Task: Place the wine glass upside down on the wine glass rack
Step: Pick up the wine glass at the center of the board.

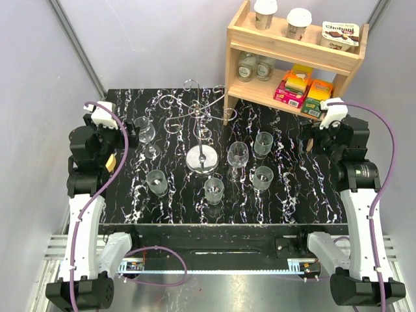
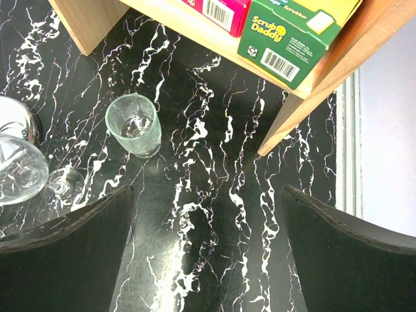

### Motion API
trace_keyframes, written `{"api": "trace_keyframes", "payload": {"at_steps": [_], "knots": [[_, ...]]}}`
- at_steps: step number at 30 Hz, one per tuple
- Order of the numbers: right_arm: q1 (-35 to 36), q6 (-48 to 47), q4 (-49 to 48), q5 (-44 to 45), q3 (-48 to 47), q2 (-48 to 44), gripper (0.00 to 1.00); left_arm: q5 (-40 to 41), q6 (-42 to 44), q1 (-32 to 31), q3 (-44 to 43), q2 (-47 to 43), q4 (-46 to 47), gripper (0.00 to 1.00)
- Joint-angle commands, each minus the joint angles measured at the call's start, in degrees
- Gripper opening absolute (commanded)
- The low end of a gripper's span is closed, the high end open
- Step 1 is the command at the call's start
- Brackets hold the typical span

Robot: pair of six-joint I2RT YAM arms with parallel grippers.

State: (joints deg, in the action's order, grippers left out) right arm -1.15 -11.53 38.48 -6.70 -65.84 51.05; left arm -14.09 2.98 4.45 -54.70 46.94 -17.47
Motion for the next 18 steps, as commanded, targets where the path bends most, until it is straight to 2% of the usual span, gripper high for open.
{"api": "trace_keyframes", "payload": {"at_steps": [1,8,12,18], "knots": [[-0.1,-1.3,-0.4,-0.8,-0.5,-0.9,1.00,0.5,-0.2,0.2,-0.4,-1.0,2.4,0.99],[-0.1,-2.4,3.5,-3.1,-3.3,0.7,1.00,0.6,0.7,0.2,-2.1,-0.6,-0.7,0.99],[-0.1,-5.4,9.9,-4.7,-6.9,2.3,1.00,2.0,3.0,0.2,-2.9,-1.8,-4.3,0.99],[-0.1,-12.7,20.8,-12.6,-8.4,4.2,1.00,-4.7,14.4,0.2,-5.0,-1.8,-15.7,0.99]]}}
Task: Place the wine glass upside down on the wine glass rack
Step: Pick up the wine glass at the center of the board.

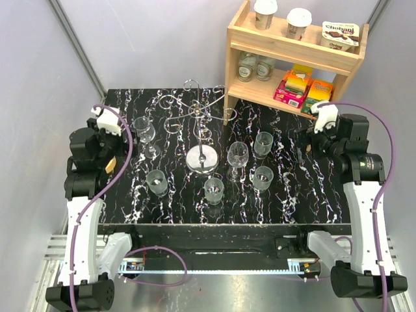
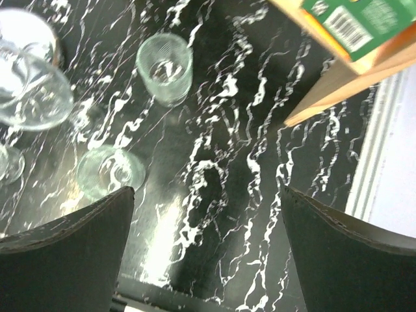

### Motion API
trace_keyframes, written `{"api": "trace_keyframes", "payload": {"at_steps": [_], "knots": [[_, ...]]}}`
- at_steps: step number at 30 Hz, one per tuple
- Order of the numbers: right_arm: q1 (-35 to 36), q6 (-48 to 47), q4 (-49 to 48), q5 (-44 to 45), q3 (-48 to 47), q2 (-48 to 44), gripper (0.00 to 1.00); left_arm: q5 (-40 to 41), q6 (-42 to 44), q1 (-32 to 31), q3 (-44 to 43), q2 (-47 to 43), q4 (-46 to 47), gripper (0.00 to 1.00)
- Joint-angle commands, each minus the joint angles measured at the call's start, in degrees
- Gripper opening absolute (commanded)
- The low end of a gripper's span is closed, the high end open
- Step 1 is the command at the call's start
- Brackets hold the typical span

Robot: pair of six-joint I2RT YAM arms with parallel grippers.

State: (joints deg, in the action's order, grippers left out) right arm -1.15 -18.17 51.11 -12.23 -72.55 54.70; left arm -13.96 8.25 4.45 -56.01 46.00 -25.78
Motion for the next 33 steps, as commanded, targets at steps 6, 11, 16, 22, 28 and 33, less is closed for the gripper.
{"api": "trace_keyframes", "payload": {"at_steps": [6,11,16,22,28,33], "knots": [[0.0,-8.8,7.2,-13.1,0.9,0.1,0.99,-8.1,16.6,0.2,-1.6,-2.7,-13.7,0.99],[0.7,-8.7,3.8,-14.8,4.3,2.2,0.98,-11.8,20.1,0.2,2.9,-4.1,-15.7,0.99],[4.3,-7.8,0.0,-14.3,7.5,5.2,0.92,-14.5,21.1,0.2,5.5,-5.0,-15.8,0.99],[14.1,-6.7,-5.0,-6.8,11.8,9.6,0.85,-18.0,19.6,0.3,3.1,-4.9,-16.2,0.99],[15.3,-7.1,-8.7,-5.4,14.5,14.1,0.78,-17.8,15.7,0.2,1.3,-3.6,-13.7,0.99],[16.1,-7.0,-11.1,-4.0,16.1,17.5,0.72,-18.9,14.0,0.3,-1.0,-2.7,-13.1,0.99]]}}
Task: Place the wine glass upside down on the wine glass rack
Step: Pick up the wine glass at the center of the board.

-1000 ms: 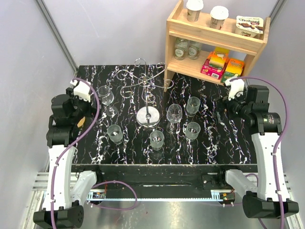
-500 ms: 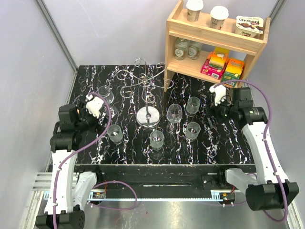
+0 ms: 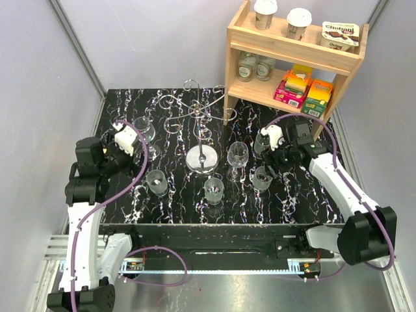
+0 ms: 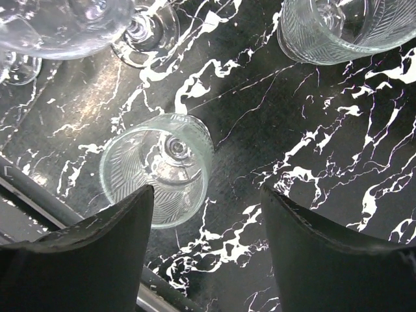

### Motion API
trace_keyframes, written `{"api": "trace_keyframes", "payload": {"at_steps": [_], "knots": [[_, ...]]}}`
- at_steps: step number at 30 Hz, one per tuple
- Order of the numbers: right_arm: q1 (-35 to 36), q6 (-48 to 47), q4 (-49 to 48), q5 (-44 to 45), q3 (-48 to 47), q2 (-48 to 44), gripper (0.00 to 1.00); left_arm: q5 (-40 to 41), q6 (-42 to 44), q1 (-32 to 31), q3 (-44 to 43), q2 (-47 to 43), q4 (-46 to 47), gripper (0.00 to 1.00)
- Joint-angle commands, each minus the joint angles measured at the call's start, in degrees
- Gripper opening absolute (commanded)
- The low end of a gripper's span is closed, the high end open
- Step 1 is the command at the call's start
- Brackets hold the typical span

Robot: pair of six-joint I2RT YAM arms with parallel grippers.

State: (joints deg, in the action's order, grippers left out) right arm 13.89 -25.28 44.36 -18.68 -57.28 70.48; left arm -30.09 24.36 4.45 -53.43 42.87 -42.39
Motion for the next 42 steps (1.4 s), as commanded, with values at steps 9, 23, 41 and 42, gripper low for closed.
{"api": "trace_keyframes", "payload": {"at_steps": [9,23,41,42], "knots": [[2.2,1.3,-7.3,3.8,2.1,5.6,0.52,-4.4,-3.3,0.2,-6.3,1.3,3.7,0.99],[3.7,3.7,-8.1,8.0,2.2,9.0,0.05,-6.8,-4.1,0.2,-8.8,1.5,3.8,0.99],[3.7,9.5,18.2,-12.6,-44.0,5.0,0.00,-11.0,-12.4,-24.2,-34.5,13.5,2.3,0.99],[3.7,10.0,18.8,-14.8,-48.0,6.2,0.00,-10.5,-11.7,-26.5,-36.3,15.4,2.0,0.99]]}}
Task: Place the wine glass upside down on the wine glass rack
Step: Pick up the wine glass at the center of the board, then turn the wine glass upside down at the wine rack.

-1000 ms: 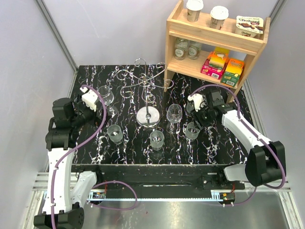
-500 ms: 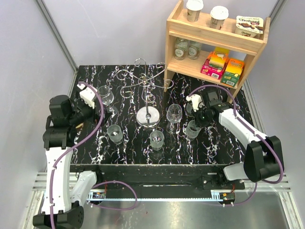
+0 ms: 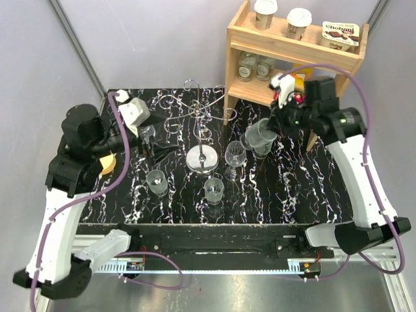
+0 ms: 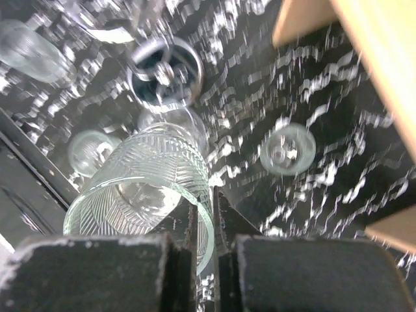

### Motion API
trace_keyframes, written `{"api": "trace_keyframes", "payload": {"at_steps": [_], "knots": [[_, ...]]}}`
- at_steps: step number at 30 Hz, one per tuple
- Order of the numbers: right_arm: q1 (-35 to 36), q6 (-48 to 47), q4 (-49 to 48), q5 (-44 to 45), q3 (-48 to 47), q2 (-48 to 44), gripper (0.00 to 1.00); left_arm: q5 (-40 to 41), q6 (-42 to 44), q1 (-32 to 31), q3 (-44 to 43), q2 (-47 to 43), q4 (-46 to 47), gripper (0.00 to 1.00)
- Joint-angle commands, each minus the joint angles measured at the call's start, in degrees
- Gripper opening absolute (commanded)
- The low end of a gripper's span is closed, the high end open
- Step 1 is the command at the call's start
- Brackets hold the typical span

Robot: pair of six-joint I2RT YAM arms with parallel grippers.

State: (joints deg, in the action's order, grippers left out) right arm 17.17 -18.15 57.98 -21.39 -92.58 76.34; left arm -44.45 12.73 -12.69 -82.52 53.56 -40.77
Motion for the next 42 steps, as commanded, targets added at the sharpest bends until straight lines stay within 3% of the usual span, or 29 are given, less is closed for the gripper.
{"api": "trace_keyframes", "payload": {"at_steps": [1,5,9,14,23,36,42], "knots": [[0.4,3.6,5.5,-14.1,-16.9,1.3,0.00,3.6,0.0,-10.9,-9.5,6.8,0.0,0.99],[0.5,5.1,8.2,-15.8,-25.8,5.3,0.00,2.3,0.2,-14.5,-16.7,12.9,-2.2,0.99],[0.5,3.6,8.6,-14.7,-26.0,4.7,0.00,6.1,2.6,-19.2,-17.9,14.8,-1.4,0.99],[0.5,5.1,9.9,-19.8,-31.9,6.7,0.00,7.8,4.0,-24.0,-23.4,21.0,-0.5,0.99],[0.6,7.5,13.2,-26.2,-44.4,11.8,0.00,6.9,8.0,-27.3,-30.9,28.3,-0.6,0.99],[0.6,10.8,7.5,-29.7,-41.8,10.0,0.00,3.8,5.7,-29.5,-33.9,33.4,0.9,0.98],[0.6,11.1,7.1,-28.3,-40.8,9.9,0.00,4.2,6.0,-31.3,-32.6,34.5,0.8,0.82]]}}
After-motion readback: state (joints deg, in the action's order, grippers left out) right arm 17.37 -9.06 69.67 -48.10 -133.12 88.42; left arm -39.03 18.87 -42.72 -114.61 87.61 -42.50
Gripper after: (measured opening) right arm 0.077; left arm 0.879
